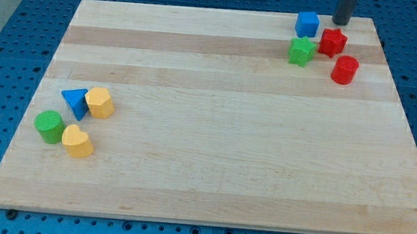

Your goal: Push the blue cube towards the center of the board

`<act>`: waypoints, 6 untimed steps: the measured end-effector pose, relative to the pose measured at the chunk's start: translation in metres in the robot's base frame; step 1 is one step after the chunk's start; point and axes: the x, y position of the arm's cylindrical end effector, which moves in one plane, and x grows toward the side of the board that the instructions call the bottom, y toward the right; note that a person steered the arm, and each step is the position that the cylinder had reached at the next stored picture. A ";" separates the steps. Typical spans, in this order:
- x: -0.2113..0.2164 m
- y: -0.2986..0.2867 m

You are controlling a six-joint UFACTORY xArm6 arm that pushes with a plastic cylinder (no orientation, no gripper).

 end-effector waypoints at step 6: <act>0.064 -0.244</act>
